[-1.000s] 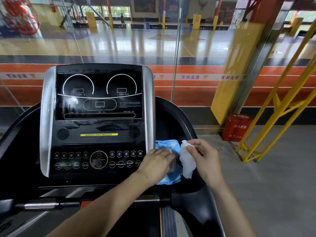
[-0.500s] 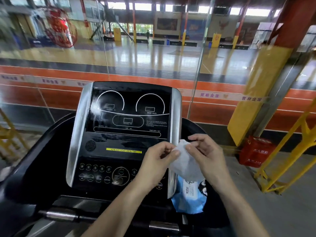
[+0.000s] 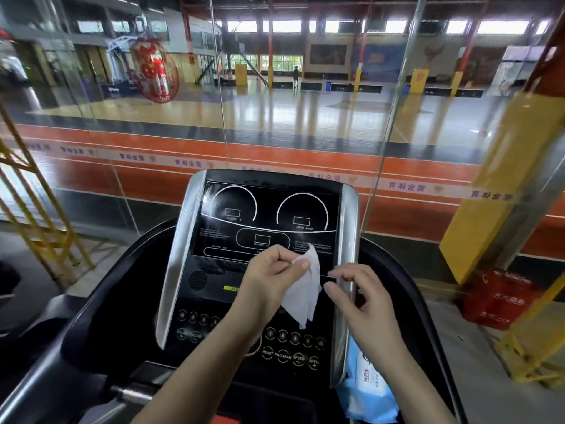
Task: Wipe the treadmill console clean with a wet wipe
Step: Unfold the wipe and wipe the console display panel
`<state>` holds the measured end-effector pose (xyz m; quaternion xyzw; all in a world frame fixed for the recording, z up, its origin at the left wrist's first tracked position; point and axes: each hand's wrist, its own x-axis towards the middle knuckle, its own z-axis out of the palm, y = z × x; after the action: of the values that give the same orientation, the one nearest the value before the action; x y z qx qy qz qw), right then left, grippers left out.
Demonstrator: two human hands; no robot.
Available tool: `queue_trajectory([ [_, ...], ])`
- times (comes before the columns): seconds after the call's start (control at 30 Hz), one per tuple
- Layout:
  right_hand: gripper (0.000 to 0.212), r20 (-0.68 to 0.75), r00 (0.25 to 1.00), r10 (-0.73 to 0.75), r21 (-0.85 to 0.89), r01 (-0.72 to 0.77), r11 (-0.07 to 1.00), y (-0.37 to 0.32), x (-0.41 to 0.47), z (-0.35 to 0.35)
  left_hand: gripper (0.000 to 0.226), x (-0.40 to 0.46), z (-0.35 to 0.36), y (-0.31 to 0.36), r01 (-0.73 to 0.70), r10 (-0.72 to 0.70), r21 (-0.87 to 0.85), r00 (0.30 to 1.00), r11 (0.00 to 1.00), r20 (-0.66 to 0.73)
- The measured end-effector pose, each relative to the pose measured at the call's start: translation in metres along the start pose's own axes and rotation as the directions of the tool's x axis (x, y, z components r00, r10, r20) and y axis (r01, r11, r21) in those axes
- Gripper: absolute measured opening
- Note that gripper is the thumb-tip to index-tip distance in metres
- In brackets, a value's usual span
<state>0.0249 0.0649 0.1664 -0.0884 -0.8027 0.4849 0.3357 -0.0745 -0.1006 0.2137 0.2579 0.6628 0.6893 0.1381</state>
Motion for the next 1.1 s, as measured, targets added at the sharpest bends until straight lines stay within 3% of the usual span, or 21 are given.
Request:
queue_trajectory([
  [0.13,0.032,-0.025,0.998,-0.052,-0.153,0.047,0.987,-0.012,0.007,0.028,0.019,0.008,-0.014,0.014,-0.013,0.012,-0.014,0.997,1.000,-0.078],
  [0.27,0.030,-0.036,0.998,-0.058,-0.230,0.049,0.972,-0.018,0.016,0.056,0.020,0.014,-0.032,0.021,-0.028,0.030,0.017,0.994,0.999,-0.105],
  [0.4,0.004,0.026,0.999,-0.031,-0.155,0.034,0.987,-0.026,0.029,0.073,0.016,0.027,-0.057,0.020,-0.023,0.023,0.005,0.993,1.000,-0.112],
  [0.53,0.019,0.138,0.990,0.015,-0.068,-0.006,0.998,-0.041,0.047,0.080,0.016,0.042,-0.087,0.014,-0.067,0.075,0.062,0.988,0.996,-0.136],
  [0.67,0.018,0.198,0.975,0.103,0.024,-0.110,0.994,-0.055,0.067,0.090,0.015,0.056,-0.117,0.016,-0.094,0.107,0.119,0.989,0.988,-0.101],
  [0.8,0.021,0.261,0.963,0.064,0.000,-0.066,0.998,-0.067,0.085,0.097,0.017,0.067,-0.142,0.021,-0.107,0.108,0.063,0.994,0.992,-0.014],
  [0.93,0.017,0.183,0.983,0.026,-0.116,-0.004,0.993,-0.080,0.098,0.106,0.019,0.073,-0.162,0.024,-0.076,0.077,0.027,0.997,0.997,-0.021],
  [1.1,0.018,0.245,0.969,0.025,-0.082,-0.005,0.997,-0.099,0.103,0.124,0.018,0.080,-0.182,0.024,-0.117,0.119,-0.060,0.993,0.991,0.023],
])
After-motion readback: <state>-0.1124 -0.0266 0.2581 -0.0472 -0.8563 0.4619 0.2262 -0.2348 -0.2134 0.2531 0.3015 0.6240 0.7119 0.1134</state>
